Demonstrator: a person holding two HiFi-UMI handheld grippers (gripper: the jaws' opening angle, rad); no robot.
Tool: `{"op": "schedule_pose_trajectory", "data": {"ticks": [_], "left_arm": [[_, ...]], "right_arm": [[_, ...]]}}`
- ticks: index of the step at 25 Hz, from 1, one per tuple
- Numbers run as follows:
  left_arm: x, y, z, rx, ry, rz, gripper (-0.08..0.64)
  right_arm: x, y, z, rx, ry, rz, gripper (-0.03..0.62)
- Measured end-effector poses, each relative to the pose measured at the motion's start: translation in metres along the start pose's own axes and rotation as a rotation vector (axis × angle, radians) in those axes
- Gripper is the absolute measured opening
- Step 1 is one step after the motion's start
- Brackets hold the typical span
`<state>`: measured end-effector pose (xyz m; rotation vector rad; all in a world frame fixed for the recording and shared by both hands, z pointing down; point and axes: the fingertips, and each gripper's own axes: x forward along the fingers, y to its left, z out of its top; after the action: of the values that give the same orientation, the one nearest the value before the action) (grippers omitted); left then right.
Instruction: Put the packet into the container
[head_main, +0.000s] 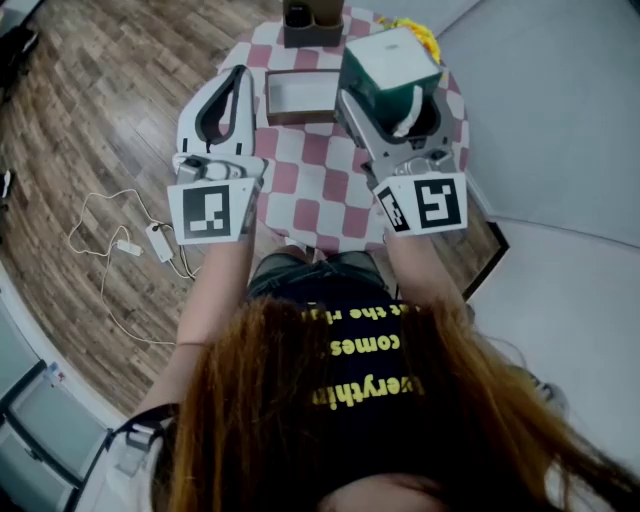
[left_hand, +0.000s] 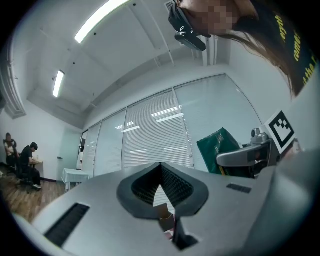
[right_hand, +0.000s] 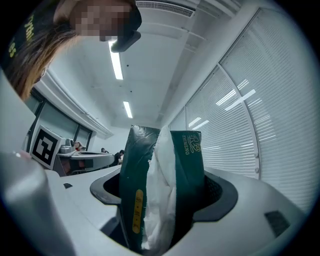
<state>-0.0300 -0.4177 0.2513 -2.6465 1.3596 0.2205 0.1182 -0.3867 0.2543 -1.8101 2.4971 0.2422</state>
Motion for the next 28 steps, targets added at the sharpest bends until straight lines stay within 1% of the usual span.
{"op": "schedule_pose_trajectory", "data": {"ticks": [6,8,10,14,19,24,26,28], "left_arm": [[0.007,0.008,-0.016,-0.017,0.028,0.022,0.002],[0.008,0.010,-0.020,-0.020,0.033,0.036,0.002],[0.010,0.012,-0.022,-0.020,0.035,0.048,0.002],[0.015,0.010,-0.026,-0.015,0.042,0.057,0.002],[0.016,0.009,-0.032,-0.020,0.050,0.068,0.002],[0.021,0.006,-0.037,-0.028,0.053,0.077,0.002],[0.021,0.005,-0.038,-0.027,0.050,0.083,0.002],[0.021,0.005,-0.042,-0.020,0.059,0.089,0.002]], "right_arm": [[0.018,-0.007,-0.020,0.012,0.039,0.032,0.385],[0.027,-0.007,-0.030,0.008,0.062,0.060,0.385],[0.038,-0.006,-0.043,-0.017,0.092,0.095,0.385],[0.066,-0.006,-0.092,-0.139,0.213,0.174,0.385],[0.095,-0.005,-0.143,-0.170,0.323,0.267,0.385],[0.113,-0.003,-0.182,-0.186,0.431,0.374,0.385],[0.117,0.002,-0.196,-0.217,0.477,0.433,0.385],[0.119,0.009,-0.211,-0.274,0.524,0.508,0.385]]}}
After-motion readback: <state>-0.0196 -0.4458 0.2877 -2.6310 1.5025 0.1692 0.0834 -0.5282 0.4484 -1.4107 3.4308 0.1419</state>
